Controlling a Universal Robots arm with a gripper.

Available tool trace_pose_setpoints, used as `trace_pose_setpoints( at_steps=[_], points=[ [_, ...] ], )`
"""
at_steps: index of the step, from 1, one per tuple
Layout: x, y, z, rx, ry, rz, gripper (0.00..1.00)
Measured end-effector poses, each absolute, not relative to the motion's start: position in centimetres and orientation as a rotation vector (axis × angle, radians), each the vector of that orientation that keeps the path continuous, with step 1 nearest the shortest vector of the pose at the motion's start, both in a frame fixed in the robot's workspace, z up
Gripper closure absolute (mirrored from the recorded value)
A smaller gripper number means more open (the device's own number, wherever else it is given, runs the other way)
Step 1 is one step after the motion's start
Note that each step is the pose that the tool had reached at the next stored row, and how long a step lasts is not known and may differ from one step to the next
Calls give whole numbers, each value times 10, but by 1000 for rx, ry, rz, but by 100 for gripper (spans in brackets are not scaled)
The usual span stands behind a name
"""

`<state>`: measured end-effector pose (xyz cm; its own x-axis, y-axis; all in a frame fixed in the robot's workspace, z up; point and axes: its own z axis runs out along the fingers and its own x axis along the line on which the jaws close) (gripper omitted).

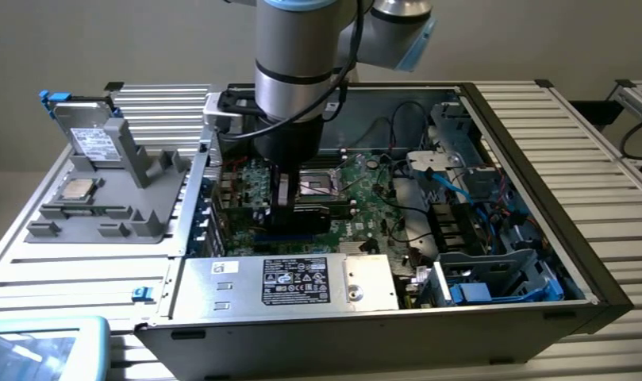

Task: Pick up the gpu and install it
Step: 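Insert the gpu into the slot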

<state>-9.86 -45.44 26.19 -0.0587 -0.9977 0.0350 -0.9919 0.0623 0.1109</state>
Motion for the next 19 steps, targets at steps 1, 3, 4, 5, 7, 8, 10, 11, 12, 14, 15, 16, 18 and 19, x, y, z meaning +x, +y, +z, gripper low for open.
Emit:
trace_pose_setpoints(
  at_steps=[1, 3, 4, 5, 7, 8, 10, 11, 12, 14, 15, 16, 18, 19],
  points=[
    [-99, -454, 262, 2083, -2213, -87, 73],
    [-99, -454, 262, 2083, -2213, -87, 73],
    [-99, -454, 262, 2082, -2213, -87, 73],
    [-99, -454, 262, 2083, -2213, -87, 73],
    [-99, -454, 262, 2082, -2213, -87, 73],
    [-99, -454, 262, 2082, -2213, -87, 73],
    [-99, -454, 262, 2082, -2213, -87, 73],
    [-99, -454, 261, 2082, -2213, -87, 73],
    [-99, -454, 261, 2082, -2213, -87, 73],
    [-99, -454, 261, 2082, -2213, -87, 73],
    [-99, -454, 261, 2082, -2213, -87, 73],
    [-99, -454, 261, 2082, -2213, -87, 73],
    [-99, -455, 259, 2083, -2213, -87, 73],
    [-99, -455, 258, 2082, -2213, -87, 73]
  ],
)
